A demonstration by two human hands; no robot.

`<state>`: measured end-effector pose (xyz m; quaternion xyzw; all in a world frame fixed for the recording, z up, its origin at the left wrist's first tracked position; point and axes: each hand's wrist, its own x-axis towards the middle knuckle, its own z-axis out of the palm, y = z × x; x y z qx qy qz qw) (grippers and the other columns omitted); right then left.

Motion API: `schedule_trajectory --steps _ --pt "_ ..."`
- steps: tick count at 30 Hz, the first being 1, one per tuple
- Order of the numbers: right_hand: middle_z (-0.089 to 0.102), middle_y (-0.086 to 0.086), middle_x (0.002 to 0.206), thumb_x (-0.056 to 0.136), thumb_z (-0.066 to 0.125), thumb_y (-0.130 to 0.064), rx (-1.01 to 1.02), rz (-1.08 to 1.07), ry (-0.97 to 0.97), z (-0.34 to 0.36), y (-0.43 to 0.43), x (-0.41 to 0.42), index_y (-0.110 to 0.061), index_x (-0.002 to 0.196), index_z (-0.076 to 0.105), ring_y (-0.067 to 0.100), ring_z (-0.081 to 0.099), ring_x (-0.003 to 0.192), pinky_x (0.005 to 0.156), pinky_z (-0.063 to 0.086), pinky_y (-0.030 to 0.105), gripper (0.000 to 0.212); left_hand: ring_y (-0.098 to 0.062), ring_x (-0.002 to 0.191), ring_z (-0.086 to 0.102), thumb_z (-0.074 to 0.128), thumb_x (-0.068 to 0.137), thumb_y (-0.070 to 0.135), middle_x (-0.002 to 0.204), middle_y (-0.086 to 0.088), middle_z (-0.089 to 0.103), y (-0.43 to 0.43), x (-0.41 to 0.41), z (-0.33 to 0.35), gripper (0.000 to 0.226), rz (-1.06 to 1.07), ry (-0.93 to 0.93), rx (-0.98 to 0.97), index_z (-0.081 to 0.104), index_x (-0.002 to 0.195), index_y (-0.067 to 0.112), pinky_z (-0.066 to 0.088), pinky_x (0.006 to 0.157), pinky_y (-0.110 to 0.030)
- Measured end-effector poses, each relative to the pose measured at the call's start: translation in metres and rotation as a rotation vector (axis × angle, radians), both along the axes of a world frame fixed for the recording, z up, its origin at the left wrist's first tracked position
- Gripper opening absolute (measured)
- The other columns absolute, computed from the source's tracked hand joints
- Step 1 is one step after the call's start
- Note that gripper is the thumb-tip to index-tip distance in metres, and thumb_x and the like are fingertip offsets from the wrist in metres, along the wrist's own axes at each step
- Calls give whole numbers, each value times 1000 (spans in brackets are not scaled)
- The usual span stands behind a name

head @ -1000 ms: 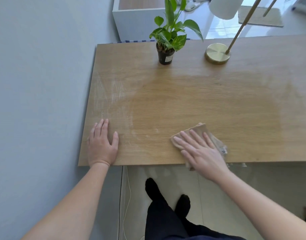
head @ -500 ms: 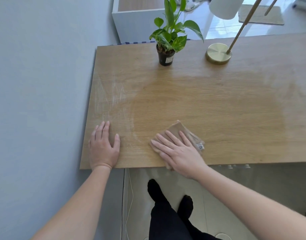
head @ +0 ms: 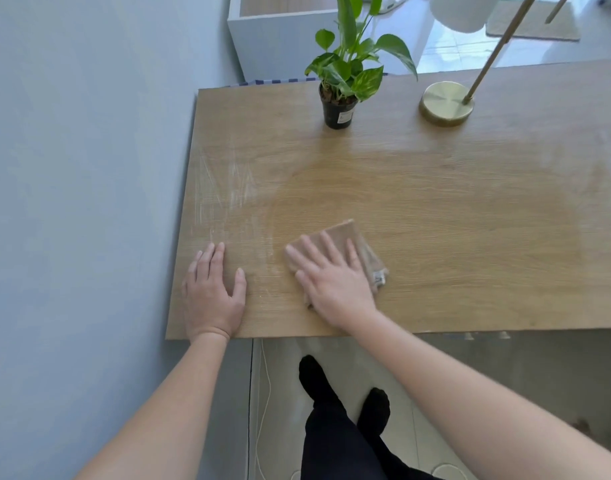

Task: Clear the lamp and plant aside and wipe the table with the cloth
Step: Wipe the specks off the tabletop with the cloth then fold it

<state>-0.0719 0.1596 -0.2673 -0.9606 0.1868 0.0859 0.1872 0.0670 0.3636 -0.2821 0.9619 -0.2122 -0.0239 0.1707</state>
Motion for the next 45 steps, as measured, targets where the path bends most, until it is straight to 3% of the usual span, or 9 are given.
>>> schedule_trajectory --steps 6,9,13,19,25,30,36,41,45 --pt "9 -19 178 116 23 -56 -110 95 -87 -11 -4 -102 -50 169 9 11 1 166 134 2 49 56 -26 160 31 39 103 56 172 1 42 1 0 -1 70 3 0 5 42 166 24 27 131 -51" --pt "6 -18 179 113 24 -59 -176 -35 -40 -8 -47 -157 -49 170 9 11 2 166 134 10 51 59 -26 161 31 38 103 56 172 1 41 1 0 -1 70 -1 5 12 42 166 25 28 131 -52" --pt "6 -19 179 109 11 -67 -165 -341 78 3 -114 -204 -54 168 7 9 0 166 135 1 48 60 -27 160 32 39 103 56 172 0 42 0 0 0 70 3 3 3 43 165 25 30 130 -54" --pt "-7 -10 179 109 3 -65 -160 -672 65 0 -66 -150 -46 169 -4 19 -4 166 133 1 55 64 -27 159 33 39 103 56 170 -1 43 1 1 -4 70 -8 -19 18 42 165 24 31 129 -54" --pt "4 -9 181 115 19 -55 -126 -330 -56 -19 36 -90 -40 172 6 21 -2 167 132 0 56 60 -27 159 33 39 103 56 171 -1 43 -1 0 -2 70 -7 -16 11 43 164 23 31 129 -55" --pt "11 -15 179 113 27 -57 -182 -160 -79 -21 -6 -130 -49 169 12 14 3 166 134 9 53 58 -29 160 33 38 103 56 171 -2 43 1 1 -1 71 -13 -11 16 43 165 22 28 131 -52" --pt "11 -16 178 106 23 -64 -158 -478 65 0 -101 -196 -56 166 13 15 3 166 134 4 52 62 -28 160 32 39 103 54 172 -1 42 0 0 0 69 -7 -6 26 42 165 23 28 130 -51" --pt "-4 -14 179 104 4 -65 -102 -846 88 6 -111 -146 -51 167 1 21 -6 166 132 -8 55 65 -27 159 33 40 103 54 171 0 43 -2 0 1 69 -4 -9 36 43 165 24 31 129 -53" --pt "-18 -9 178 111 5 -60 -74 -763 84 5 -80 -94 -43 169 -10 26 -15 165 131 -7 60 62 -27 159 33 40 104 54 171 1 43 0 -1 2 68 -2 -4 40 43 165 24 31 129 -53"
